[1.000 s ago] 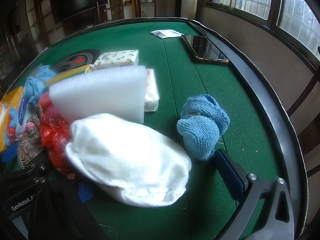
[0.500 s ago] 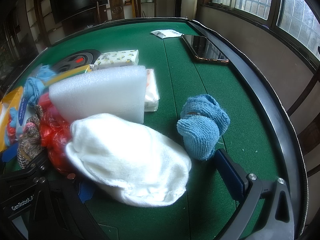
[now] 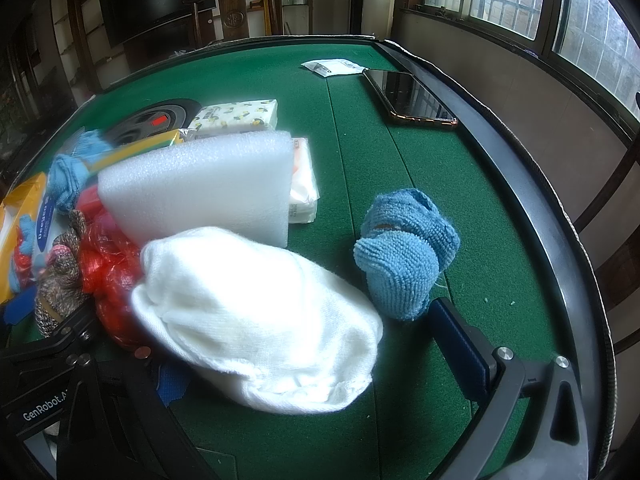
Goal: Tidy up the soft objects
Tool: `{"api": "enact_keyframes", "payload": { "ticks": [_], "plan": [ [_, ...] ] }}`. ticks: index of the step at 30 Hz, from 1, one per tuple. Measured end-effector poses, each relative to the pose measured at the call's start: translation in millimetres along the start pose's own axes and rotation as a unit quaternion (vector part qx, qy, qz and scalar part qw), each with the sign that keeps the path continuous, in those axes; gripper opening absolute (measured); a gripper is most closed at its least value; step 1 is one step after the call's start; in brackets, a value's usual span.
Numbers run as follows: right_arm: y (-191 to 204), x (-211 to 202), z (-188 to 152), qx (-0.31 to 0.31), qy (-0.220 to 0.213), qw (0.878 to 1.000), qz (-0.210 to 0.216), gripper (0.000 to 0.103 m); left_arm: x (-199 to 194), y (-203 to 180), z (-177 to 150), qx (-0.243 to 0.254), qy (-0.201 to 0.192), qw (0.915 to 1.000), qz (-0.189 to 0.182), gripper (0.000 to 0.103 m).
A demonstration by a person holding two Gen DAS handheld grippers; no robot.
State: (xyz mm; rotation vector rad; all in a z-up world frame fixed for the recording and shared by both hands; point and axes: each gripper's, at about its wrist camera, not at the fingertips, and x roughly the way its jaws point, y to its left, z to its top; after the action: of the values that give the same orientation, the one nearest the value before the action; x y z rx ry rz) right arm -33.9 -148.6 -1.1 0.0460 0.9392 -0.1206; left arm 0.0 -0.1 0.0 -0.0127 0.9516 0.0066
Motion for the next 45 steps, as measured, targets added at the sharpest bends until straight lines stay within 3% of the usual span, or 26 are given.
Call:
{"api": "enact_keyframes", "payload": {
  "ticks": [8,12,17,21,23,26,28,30,32,33,34,36,38,43,45],
  "plan": [
    [1,0,0,-0.01,0.003,1.0,0.008,0.102,-9,1,-10,0.035,0.016,0.9989,-0.025,0.103],
    [7,3,-2,-0.032,0.03,0.998,0.033,0.102,-17,3,-18,0.05,0.028,0.9979,-0.031,0.103],
    [8,2,-4,-0.037,0.048,0.998,0.023,0.102,-20,7,-20,0.063,0.035,0.9967,-0.037,0.103],
    [3,-3,-8,-0.051,0.062,0.996,0.033,0.101,-29,18,-27,0.059,0.028,0.9952,-0.073,0.103],
    [-1,-11,-12,-0.041,0.069,0.996,0.026,0.102,-45,34,-31,0.035,-0.002,0.9946,-0.098,0.1],
    [-14,-45,-19,-0.024,0.026,0.999,0.021,0.102,-81,54,-33,0.023,-0.082,0.9917,-0.096,0.1],
    [-20,-80,-19,-0.025,-0.033,0.999,0.007,0.102,-116,75,-32,0.002,-0.151,0.9828,-0.107,0.1],
    [-23,-123,-18,-0.024,-0.132,0.991,-0.022,0.102,-147,96,-29,-0.018,-0.214,0.9707,-0.109,0.101],
    [-24,-153,-15,-0.024,-0.231,0.973,-0.012,0.102,-168,119,-27,-0.04,-0.26,0.9588,-0.107,0.103],
    [-27,-160,-13,-0.021,-0.258,0.966,0.018,0.102,-171,131,-25,-0.051,-0.261,0.9578,-0.11,0.103],
    [-28,-156,-1,-0.016,-0.256,0.966,0.042,0.102,-168,135,-19,-0.055,-0.246,0.9619,-0.107,0.103],
    [-28,-134,25,-0.002,-0.214,0.976,0.05,0.102,-161,145,-15,-0.049,-0.209,0.9734,-0.081,0.103],
    [-26,-114,44,0.019,-0.202,0.977,0.058,0.102,-157,148,-17,-0.049,-0.201,0.9769,-0.055,0.103],
    [-26,-67,49,0.042,-0.21,0.976,0.03,0.102,-137,133,-20,-0.046,-0.171,0.9833,-0.042,0.103],
    [-31,-48,47,0.052,-0.163,0.985,0.027,0.102,-124,116,-17,-0.024,-0.155,0.9864,-0.049,0.103]
  ]
}}
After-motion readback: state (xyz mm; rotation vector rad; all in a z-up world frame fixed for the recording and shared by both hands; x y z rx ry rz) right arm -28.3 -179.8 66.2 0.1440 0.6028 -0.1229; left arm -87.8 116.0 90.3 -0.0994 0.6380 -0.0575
